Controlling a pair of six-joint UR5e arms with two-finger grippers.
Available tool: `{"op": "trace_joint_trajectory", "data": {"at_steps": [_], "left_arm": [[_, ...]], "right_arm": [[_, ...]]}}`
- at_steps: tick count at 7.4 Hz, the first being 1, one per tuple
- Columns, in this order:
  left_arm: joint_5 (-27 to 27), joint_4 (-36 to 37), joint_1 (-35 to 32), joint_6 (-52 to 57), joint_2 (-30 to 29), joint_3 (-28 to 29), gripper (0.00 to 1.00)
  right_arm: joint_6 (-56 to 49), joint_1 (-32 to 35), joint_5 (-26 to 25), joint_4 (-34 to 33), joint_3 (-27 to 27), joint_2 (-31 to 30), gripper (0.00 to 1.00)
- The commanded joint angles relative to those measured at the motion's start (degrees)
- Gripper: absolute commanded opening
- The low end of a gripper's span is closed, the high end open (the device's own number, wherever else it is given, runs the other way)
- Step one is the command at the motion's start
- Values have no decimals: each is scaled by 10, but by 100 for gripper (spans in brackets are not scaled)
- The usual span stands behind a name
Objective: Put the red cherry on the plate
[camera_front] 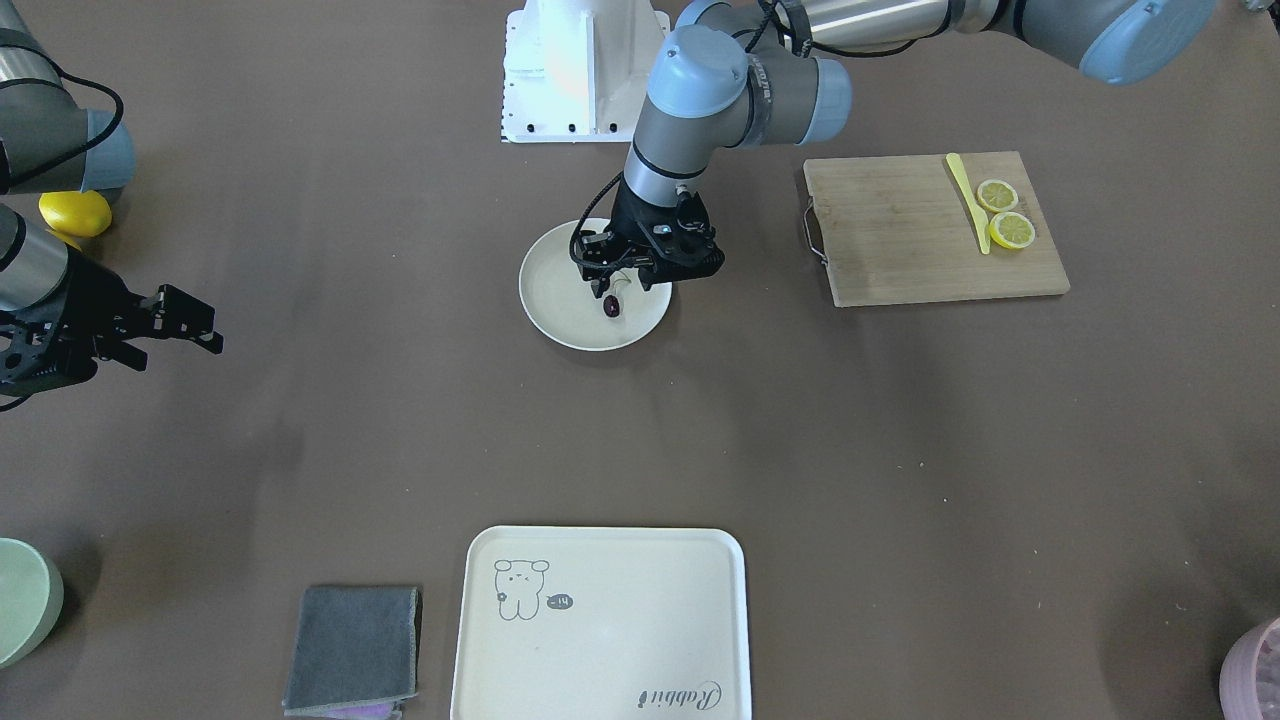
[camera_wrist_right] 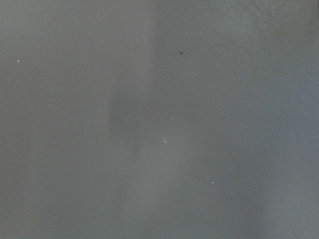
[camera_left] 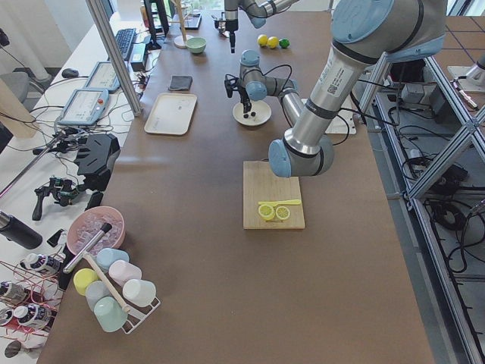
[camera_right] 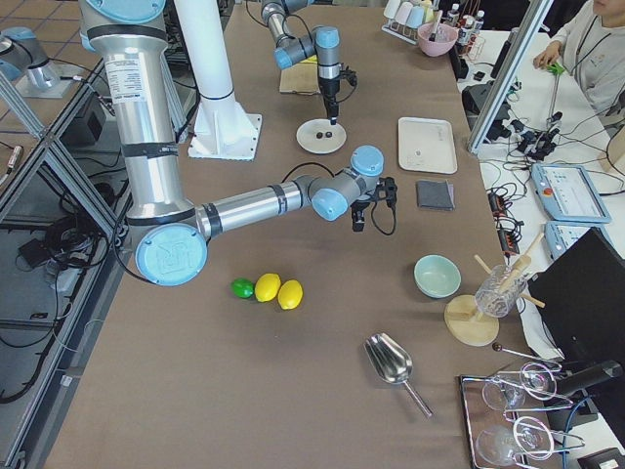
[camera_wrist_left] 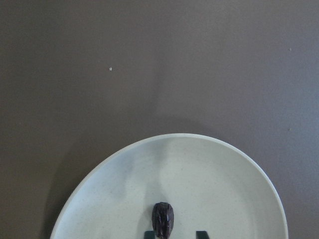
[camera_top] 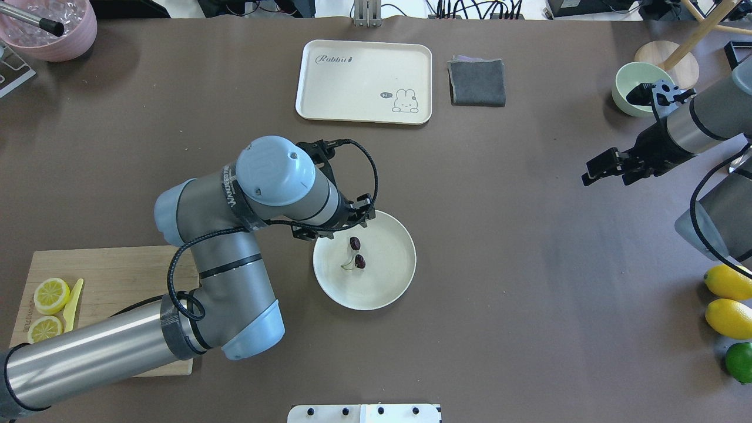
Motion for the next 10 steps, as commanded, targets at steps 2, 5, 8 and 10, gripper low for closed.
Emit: {"op": "trace_joint_trajectory", "data": {"at_steps": [2, 5, 8, 10], "left_arm": [[-66, 80, -103, 212, 167, -162, 98], [-146, 139, -298, 613, 319, -183, 98], [-216, 135, -510, 972, 383, -60, 98], [-218, 134, -548, 1007, 422, -46, 98]], "right_arm": [[-1, 36, -15, -6, 10, -3, 100], [-129, 114, 6, -16, 3, -41, 100], [-314, 222, 48, -63, -3, -107, 100], [-442, 282, 48, -143, -18, -106, 100]]}}
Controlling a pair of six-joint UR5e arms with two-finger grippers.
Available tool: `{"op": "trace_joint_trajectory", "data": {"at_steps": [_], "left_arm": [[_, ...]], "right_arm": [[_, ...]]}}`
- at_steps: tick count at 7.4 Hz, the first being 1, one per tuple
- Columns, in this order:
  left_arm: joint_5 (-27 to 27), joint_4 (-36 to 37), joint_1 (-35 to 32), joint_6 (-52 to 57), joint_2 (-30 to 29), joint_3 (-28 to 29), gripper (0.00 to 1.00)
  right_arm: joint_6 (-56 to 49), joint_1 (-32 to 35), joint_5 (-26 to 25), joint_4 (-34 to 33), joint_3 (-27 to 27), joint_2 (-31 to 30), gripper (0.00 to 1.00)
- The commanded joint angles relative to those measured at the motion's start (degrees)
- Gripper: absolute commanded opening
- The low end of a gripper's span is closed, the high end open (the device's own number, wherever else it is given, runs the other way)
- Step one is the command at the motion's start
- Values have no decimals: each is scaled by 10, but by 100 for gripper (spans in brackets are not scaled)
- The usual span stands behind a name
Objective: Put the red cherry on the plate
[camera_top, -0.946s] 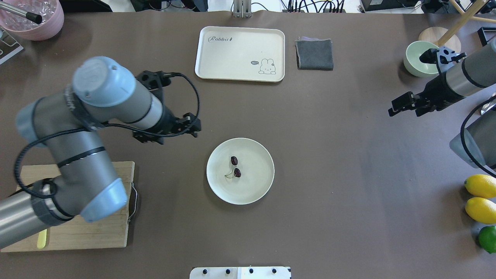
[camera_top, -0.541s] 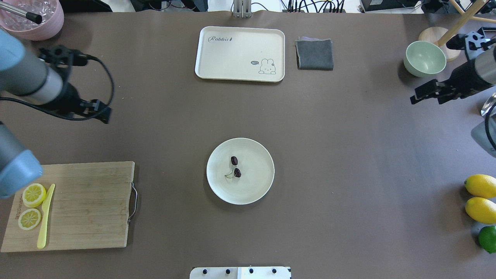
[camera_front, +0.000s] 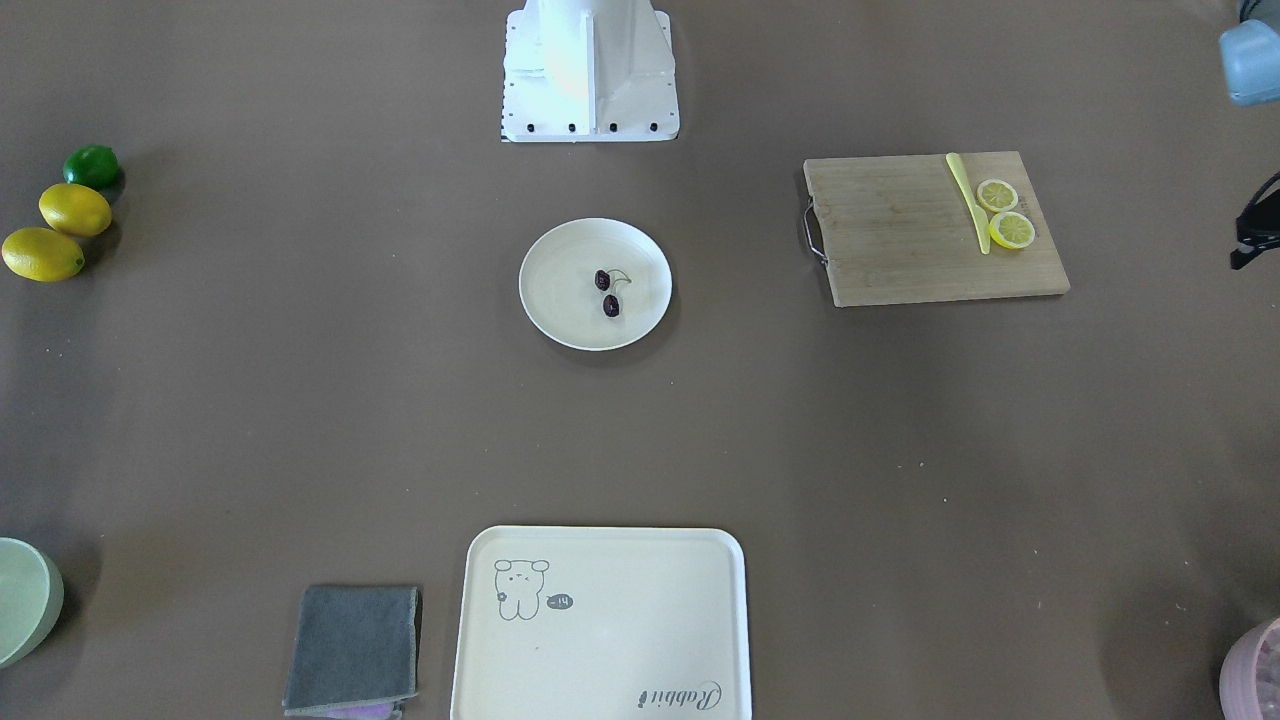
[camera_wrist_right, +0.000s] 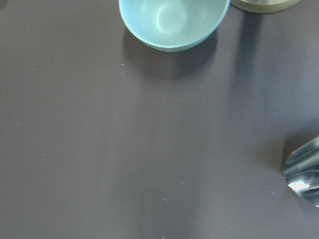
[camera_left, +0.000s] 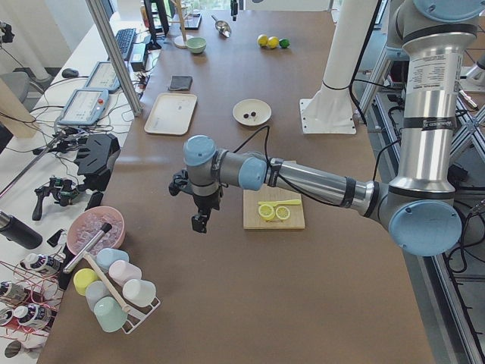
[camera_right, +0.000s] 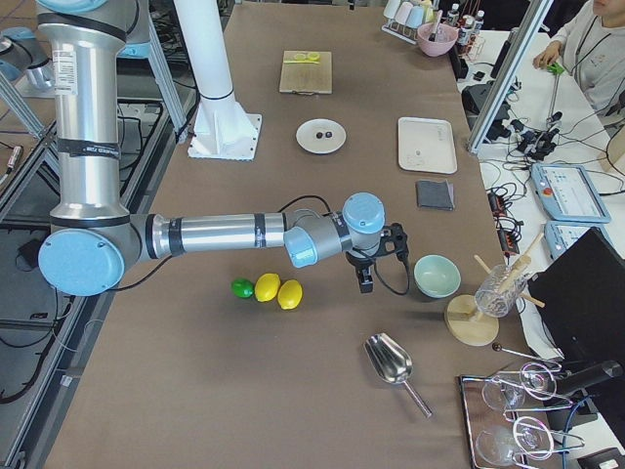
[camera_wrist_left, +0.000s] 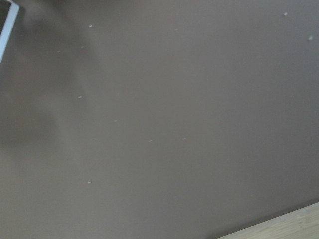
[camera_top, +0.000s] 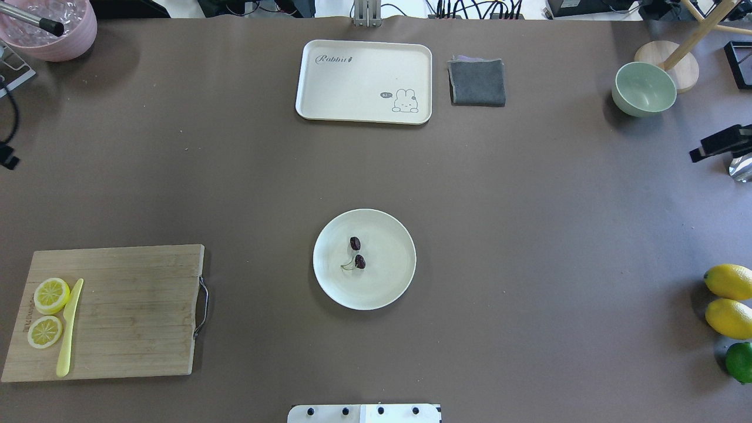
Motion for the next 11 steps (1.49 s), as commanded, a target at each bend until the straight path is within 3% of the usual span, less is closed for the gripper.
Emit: {"op": "trace_joint_trajectory", "data": {"at_steps": [1, 5, 11], "left_arm": [[-4, -1, -26, 29, 22, 10, 98], [-5, -1, -26, 29, 22, 8, 98], [-30, -1, -25, 29, 20, 9, 98]], "right_arm": [[-104, 53, 2, -63, -12, -6, 100], [-105, 86, 9, -111, -2, 16, 100], [-103, 93, 33, -113, 37, -9, 100]]}}
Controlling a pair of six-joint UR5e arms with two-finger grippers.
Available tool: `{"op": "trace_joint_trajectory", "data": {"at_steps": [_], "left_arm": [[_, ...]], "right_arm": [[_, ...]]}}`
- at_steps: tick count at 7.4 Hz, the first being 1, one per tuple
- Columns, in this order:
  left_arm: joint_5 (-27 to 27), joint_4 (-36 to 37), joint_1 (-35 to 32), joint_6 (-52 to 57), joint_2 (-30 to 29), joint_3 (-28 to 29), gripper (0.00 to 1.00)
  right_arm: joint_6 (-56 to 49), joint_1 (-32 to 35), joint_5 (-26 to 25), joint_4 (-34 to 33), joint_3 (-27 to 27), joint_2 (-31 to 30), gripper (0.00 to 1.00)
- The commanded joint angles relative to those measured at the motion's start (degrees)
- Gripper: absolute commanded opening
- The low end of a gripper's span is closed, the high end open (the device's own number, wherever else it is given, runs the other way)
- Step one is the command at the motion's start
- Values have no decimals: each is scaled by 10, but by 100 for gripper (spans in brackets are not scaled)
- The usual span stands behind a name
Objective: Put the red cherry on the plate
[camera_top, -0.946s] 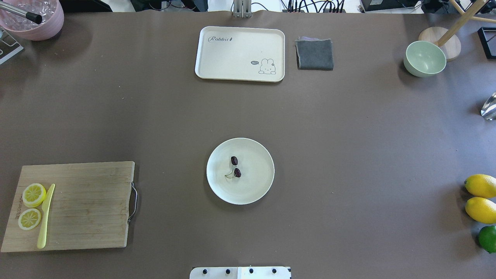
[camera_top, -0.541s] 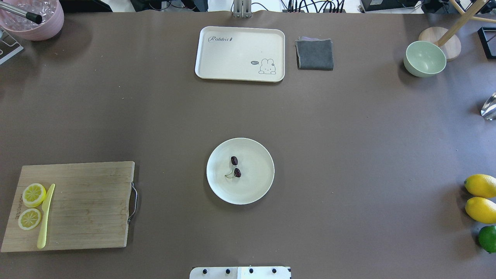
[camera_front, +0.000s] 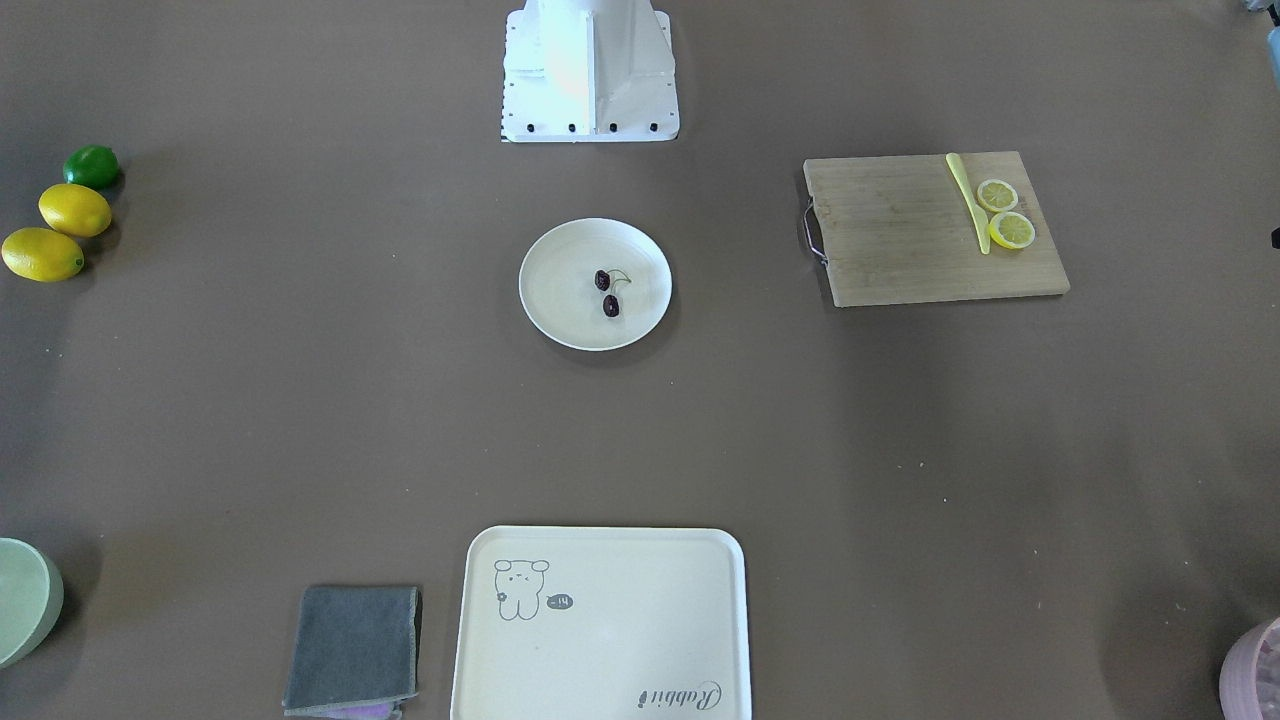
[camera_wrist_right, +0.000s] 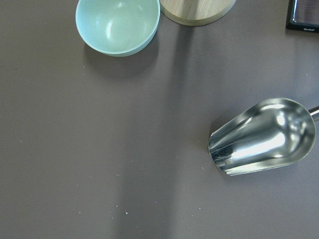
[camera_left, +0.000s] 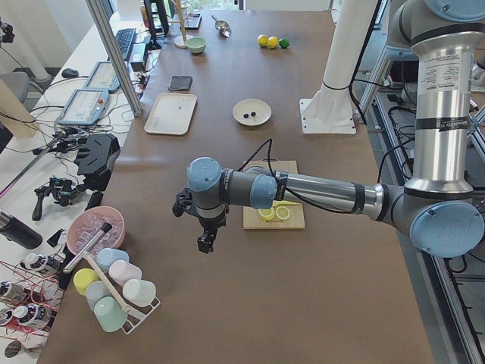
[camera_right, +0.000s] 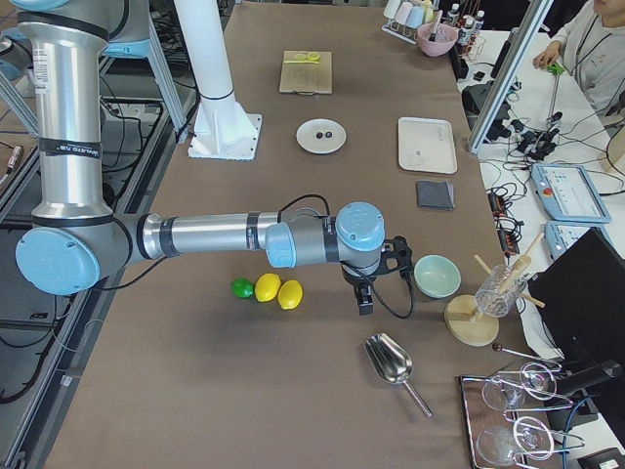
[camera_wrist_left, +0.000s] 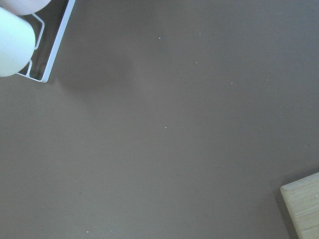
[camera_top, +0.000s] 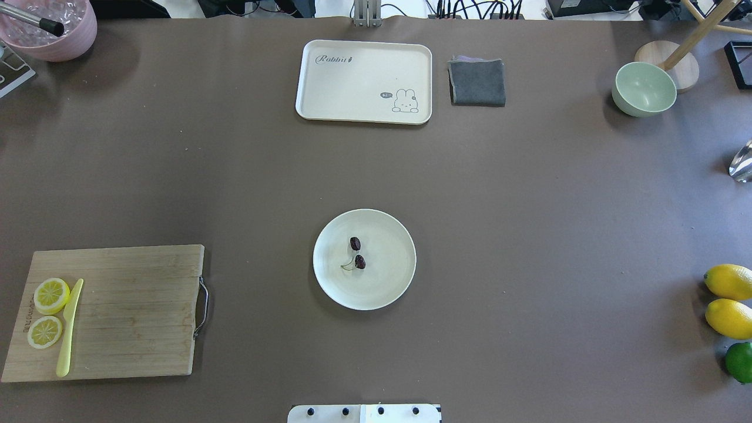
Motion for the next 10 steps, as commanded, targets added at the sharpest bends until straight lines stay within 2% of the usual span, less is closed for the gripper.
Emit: {"op": "trace_joint_trajectory", "data": {"at_steps": [1, 10], "left_arm": [[-3, -1, 0, 0, -1, -5, 98], [-5, -18, 2, -1, -8, -38, 98]], "right_arm": [[0, 4, 11, 1, 4, -7, 100], [0, -2, 5, 4, 5, -1, 100]]}}
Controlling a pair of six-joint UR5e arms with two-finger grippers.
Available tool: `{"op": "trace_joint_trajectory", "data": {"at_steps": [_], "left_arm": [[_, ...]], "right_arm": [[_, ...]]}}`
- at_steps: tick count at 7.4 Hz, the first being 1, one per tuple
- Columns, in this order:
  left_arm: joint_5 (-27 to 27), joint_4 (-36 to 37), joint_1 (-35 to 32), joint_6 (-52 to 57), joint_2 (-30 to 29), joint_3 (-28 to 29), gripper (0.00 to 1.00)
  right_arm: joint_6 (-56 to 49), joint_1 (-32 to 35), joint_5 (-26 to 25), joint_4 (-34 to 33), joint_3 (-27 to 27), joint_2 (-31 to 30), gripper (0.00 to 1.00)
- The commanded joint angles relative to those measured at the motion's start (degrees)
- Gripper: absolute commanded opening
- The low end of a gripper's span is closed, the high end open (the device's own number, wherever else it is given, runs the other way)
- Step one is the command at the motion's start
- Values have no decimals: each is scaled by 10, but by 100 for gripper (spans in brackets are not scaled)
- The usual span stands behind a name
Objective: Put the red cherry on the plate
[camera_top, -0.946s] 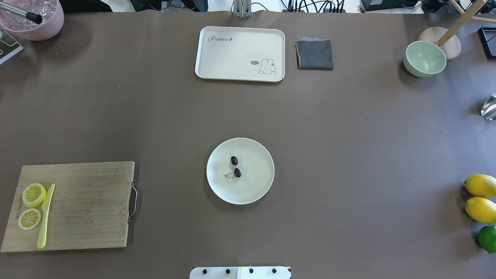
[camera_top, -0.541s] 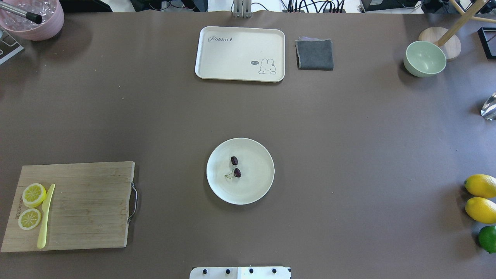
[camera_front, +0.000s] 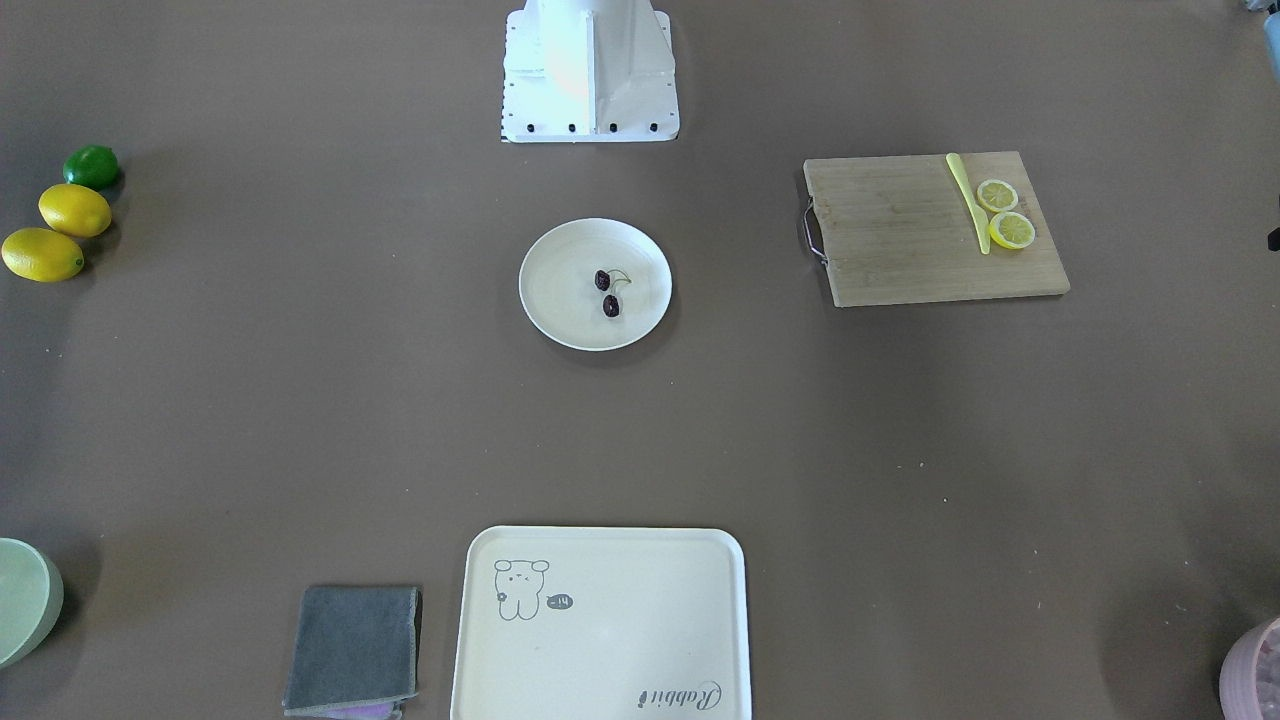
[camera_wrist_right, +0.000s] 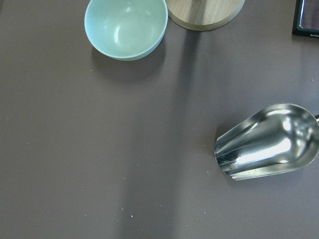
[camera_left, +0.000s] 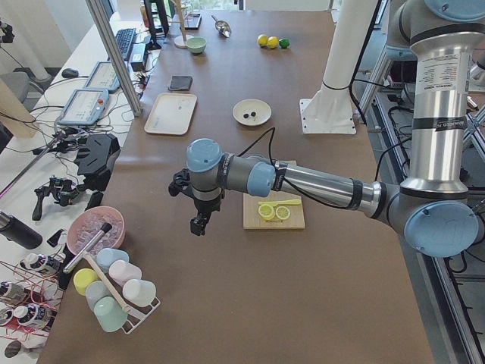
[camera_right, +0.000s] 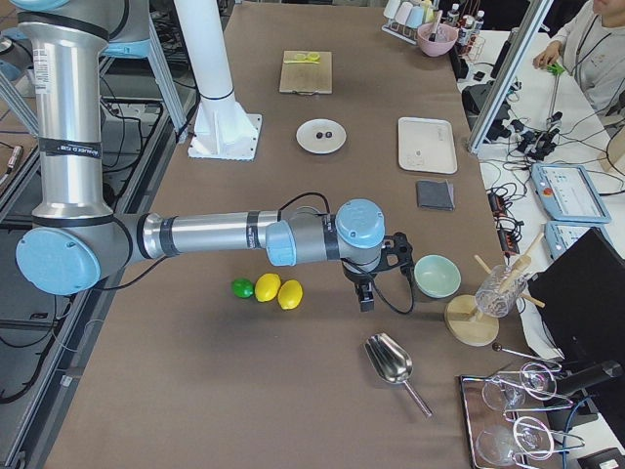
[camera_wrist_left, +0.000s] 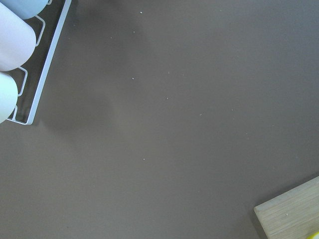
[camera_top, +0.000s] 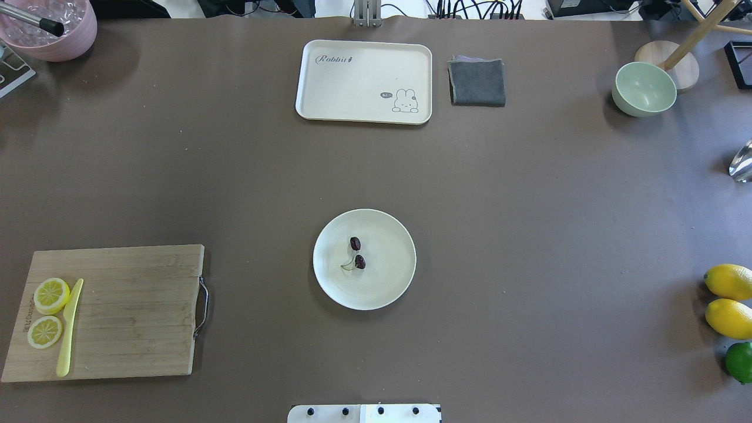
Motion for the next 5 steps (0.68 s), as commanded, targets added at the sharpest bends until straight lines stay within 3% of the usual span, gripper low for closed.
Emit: {"op": "trace_joint_trajectory", "data": {"at_steps": [1, 5], "left_arm": [[0, 0, -1, 0, 5, -7, 98], [0, -1, 3, 3, 19, -1, 98]], "right_arm": [[-1, 0, 2, 1, 1, -5, 100], [-1, -1, 3, 1, 9, -18, 100]]}}
